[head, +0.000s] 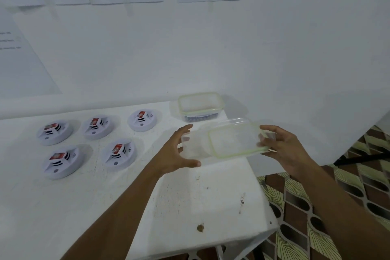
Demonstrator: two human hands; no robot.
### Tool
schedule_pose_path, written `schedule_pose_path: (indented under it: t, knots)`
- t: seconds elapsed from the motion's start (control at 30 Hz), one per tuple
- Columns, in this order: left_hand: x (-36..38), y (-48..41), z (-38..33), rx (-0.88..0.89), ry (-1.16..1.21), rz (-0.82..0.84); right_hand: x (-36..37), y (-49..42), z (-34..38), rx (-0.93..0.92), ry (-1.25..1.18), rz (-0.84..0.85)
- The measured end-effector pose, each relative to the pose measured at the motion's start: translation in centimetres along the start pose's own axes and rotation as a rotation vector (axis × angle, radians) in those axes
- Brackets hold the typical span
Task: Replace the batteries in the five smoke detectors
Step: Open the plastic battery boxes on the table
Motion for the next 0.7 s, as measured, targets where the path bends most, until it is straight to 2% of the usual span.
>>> schedule_pose_path:
  t: [0.17,0.3,0.5,0.57,0.7]
  knots:
    - [-1.7,0.7,0.5,-0.005,-0.030,-0.072,0.2,0.4,-0.5,-0.013,-0.001,-0.002]
    - [-6.1,2.3,1.1,-0.030,0.011,-0.215,0.4,0.7,-0.6,-0.015,-0.006,-0.017]
    - [-11.0,3.9,0.0,0.031,0.026,-0.414,2.9,0.8,-2.1,0.011,-0.013,0.040]
    - [-11.1,4.0,-0.4,0.039,0.075,-0.406,4.2,0.9,-2.8,0.012,0.004,0.062]
    - [-7.9,3.5,-0.7,0.025,0.063,-0.257,6.4,0.5,-4.1,0.039,-0.010,0.088]
Point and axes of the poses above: each hand's wrist, its own y-axis away from the middle knuckle, its own x-axis out of the palm, z = x × y, the point moved 6 cm from there along -y, towards the middle knuckle, and after that the axes turned 3 degrees about -y, right-handed, at the moved point
